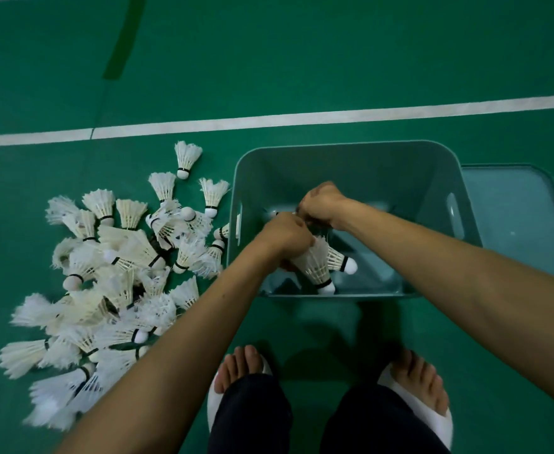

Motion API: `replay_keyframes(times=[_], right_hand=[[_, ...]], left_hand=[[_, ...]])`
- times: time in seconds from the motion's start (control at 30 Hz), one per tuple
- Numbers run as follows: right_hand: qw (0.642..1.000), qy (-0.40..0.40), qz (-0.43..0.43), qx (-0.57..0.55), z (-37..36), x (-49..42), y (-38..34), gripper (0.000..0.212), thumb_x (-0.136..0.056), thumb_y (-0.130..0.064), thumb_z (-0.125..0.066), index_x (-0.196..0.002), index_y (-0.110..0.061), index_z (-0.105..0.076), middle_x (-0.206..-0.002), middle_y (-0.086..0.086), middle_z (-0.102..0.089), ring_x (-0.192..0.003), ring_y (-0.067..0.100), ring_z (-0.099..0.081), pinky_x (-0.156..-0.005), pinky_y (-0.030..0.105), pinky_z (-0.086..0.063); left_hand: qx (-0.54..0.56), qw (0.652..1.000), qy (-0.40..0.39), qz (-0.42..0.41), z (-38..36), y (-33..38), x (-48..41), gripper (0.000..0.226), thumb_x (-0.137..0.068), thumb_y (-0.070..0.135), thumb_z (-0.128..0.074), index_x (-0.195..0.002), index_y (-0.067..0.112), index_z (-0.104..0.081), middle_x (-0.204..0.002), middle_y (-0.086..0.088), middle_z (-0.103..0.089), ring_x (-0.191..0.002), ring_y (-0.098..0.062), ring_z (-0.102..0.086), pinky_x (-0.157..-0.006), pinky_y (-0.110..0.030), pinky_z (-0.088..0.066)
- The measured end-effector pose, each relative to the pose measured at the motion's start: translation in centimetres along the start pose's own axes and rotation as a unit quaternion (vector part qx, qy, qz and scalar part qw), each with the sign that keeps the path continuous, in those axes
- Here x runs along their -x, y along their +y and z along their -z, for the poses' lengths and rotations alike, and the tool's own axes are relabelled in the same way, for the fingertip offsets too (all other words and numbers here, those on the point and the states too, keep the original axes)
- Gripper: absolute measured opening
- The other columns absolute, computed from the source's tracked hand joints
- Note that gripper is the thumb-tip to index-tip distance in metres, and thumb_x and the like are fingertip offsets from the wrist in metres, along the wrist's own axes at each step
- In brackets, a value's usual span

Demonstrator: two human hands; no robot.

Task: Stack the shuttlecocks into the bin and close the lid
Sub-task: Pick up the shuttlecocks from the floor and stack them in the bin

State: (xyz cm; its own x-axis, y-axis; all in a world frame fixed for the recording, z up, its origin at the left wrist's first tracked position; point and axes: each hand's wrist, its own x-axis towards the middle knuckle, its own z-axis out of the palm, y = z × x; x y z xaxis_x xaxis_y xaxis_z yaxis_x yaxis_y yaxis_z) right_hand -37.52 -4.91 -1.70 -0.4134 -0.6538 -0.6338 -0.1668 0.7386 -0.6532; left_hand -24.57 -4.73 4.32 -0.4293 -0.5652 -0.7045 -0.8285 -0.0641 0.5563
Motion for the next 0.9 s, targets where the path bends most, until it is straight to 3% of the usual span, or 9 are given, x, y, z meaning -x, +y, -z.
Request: replay_keyframes(times=[0.07, 0.13, 0.23, 0.33, 0.47, 0.53, 0.67, 0.8, 0.9], right_hand=[[0.997, -0.011, 0.068, 0.040, -0.2, -0.9, 0.4, 0.013, -0.082, 0.007, -0.062, -0.083, -0.001, -0.072, -0.083, 0.019, -0.070, -0.074, 0.023, -0.063, -0.067, 0.033, -0.052], [0.990, -0.042, 0.115, 0.073, 0.0, -1.1, 0.5, 0.030, -0.084, 0.009, -0.055, -0.096, -0.008, -0.077, -0.096, 0.010, -0.073, -0.095, 0.022, -0.067, -0.078, 0.031, -0.055], [0.978, -0.038, 0.167, 0.118, 1.5, 0.0, 0.4, 0.044, -0.084, 0.012, -0.049, -0.110, -0.012, -0.076, -0.113, 0.006, -0.072, -0.108, 0.020, -0.065, -0.091, 0.029, -0.054], [0.955, -0.004, 0.235, 0.182, 3.7, 2.5, 0.8, 0.055, -0.079, 0.013, -0.048, -0.119, -0.014, -0.073, -0.121, 0.006, -0.072, -0.111, 0.020, -0.065, -0.095, 0.033, -0.054], [0.935, -0.172, 0.231, 0.210, 4.4, 5.8, 1.9, 0.056, -0.078, 0.011, -0.059, -0.127, -0.015, -0.065, -0.113, 0.011, -0.073, -0.098, 0.027, -0.069, -0.087, 0.047, -0.058], [0.928, -0.212, 0.216, 0.218, 4.1, 6.3, 2.6, 0.046, -0.080, 0.004, -0.071, -0.122, -0.011, -0.063, -0.105, 0.018, -0.071, -0.082, 0.024, -0.066, -0.079, 0.052, -0.055], [0.922, -0.190, 0.197, 0.274, 3.6, 6.7, 3.3, 0.030, -0.077, -0.016, -0.088, -0.097, -0.002, -0.071, -0.082, 0.017, -0.070, -0.067, 0.016, -0.056, -0.065, 0.045, -0.052], [0.929, -0.153, 0.139, 0.306, 5.5, 6.9, 2.8, 0.017, -0.078, -0.025, -0.088, -0.075, -0.014, -0.075, -0.058, -0.007, -0.064, -0.053, 0.008, -0.051, -0.055, 0.025, -0.041], [0.957, -0.022, 0.069, 0.281, 7.5, 5.7, 3.1, 0.013, -0.080, -0.022, -0.086, -0.076, -0.013, -0.078, -0.062, -0.002, -0.070, -0.052, 0.012, -0.055, -0.055, 0.027, -0.046]], left_hand=[[-0.036, 0.999, -0.021, 0.002, -0.4, 0.4, -1.1, 0.017, -0.099, 0.006, -0.051, -0.105, 0.001, -0.067, -0.086, -0.014, -0.060, -0.065, -0.027, -0.059, -0.054, -0.035, -0.055], [-0.069, 0.997, -0.041, 0.011, -0.8, 0.6, -1.7, 0.016, -0.099, 0.006, -0.050, -0.106, 0.003, -0.065, -0.091, -0.016, -0.062, -0.073, -0.031, -0.062, -0.063, -0.040, -0.058], [-0.081, 0.995, -0.049, 0.013, -0.6, 0.3, -2.0, 0.020, -0.100, 0.007, -0.049, -0.109, 0.001, -0.066, -0.089, -0.017, -0.061, -0.063, -0.029, -0.058, -0.050, -0.035, -0.051], [-0.070, 0.996, -0.050, 0.011, 0.2, -0.2, -1.8, 0.023, -0.103, 0.007, -0.047, -0.115, 0.001, -0.066, -0.085, -0.014, -0.057, -0.060, -0.025, -0.053, -0.048, -0.031, -0.047], [-0.033, 0.998, -0.045, 0.004, 0.9, -0.6, -1.3, 0.024, -0.103, 0.006, -0.049, -0.118, 0.005, -0.068, -0.090, -0.010, -0.059, -0.065, -0.020, -0.055, -0.049, -0.028, -0.048], [-0.009, 0.999, -0.046, 0.001, 0.8, -0.9, -0.9, 0.022, -0.103, 0.006, -0.048, -0.111, 0.008, -0.068, -0.092, -0.009, -0.060, -0.068, -0.018, -0.054, -0.050, -0.028, -0.046], [0.024, 0.999, -0.045, 0.009, 0.6, -1.3, -0.4, 0.023, -0.102, 0.007, -0.053, -0.116, 0.004, -0.072, -0.086, -0.006, -0.062, -0.067, -0.016, -0.055, -0.047, -0.025, -0.045], [0.069, 0.997, -0.035, 0.023, 0.7, -1.6, -0.5, 0.020, -0.098, 0.014, -0.068, -0.111, -0.001, -0.070, -0.091, -0.010, -0.067, -0.068, -0.016, -0.061, -0.042, -0.020, -0.049], [0.084, 0.996, -0.027, 0.023, 1.0, -1.7, -0.2, 0.006, -0.099, 0.005, -0.064, -0.093, 0.003, -0.066, -0.076, -0.010, -0.062, -0.058, -0.017, -0.058, -0.039, -0.017, -0.048]])
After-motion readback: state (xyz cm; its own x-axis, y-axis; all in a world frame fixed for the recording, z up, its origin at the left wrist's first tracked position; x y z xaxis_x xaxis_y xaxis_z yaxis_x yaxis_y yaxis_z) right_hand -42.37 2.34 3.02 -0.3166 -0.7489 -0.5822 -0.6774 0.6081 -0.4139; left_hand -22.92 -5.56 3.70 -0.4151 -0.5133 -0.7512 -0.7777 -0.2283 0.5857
